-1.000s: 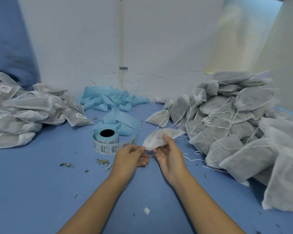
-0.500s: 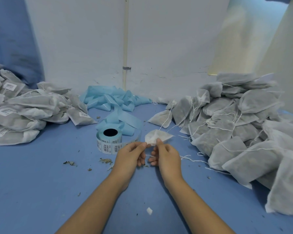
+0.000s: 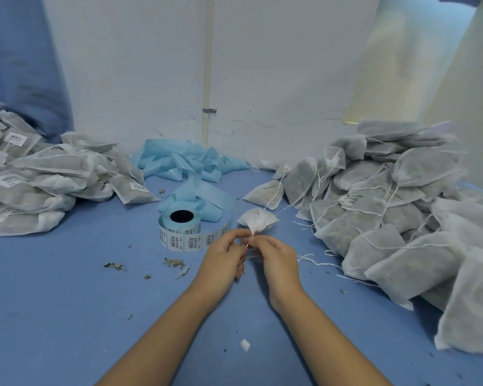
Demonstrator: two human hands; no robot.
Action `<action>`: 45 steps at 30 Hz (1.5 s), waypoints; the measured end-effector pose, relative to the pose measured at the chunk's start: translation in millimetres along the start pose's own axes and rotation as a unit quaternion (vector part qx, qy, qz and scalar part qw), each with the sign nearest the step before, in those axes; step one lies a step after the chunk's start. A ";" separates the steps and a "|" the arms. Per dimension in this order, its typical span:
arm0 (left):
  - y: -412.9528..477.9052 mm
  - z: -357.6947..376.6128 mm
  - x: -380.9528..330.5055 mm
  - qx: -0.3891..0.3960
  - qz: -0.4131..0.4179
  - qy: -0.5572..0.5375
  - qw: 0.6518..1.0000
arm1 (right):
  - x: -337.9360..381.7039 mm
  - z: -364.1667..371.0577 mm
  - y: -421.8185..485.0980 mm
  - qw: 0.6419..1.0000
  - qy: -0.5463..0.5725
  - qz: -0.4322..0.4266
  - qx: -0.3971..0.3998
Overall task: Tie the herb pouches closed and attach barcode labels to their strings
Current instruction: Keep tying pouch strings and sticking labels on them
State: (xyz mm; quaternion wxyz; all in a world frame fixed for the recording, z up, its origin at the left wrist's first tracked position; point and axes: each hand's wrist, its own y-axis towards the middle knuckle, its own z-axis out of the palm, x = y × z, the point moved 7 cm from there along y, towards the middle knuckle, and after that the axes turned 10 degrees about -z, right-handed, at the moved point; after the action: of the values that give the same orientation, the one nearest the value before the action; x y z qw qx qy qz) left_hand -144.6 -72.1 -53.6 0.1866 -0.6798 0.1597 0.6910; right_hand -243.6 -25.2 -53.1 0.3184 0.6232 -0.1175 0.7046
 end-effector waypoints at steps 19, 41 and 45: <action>-7.1 -7.6 -6.2 -0.135 0.092 0.219 0.962 | -7.6 -3.0 7.7 0.988 0.119 0.099 0.012; -19.7 5.1 -24.2 -0.031 0.212 0.216 0.953 | 24.9 4.4 -2.7 0.880 -0.429 -0.195 0.065; -12.3 -3.2 -22.9 -0.048 0.175 0.163 0.970 | 19.8 10.8 -7.6 0.854 -0.465 -0.207 0.102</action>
State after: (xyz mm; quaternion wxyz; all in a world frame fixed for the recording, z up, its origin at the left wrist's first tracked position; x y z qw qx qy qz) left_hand -135.8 -63.7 -30.4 0.0014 -0.7529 0.2716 0.5995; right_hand -230.8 -19.5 -33.8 0.2997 0.9172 -0.0472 0.2582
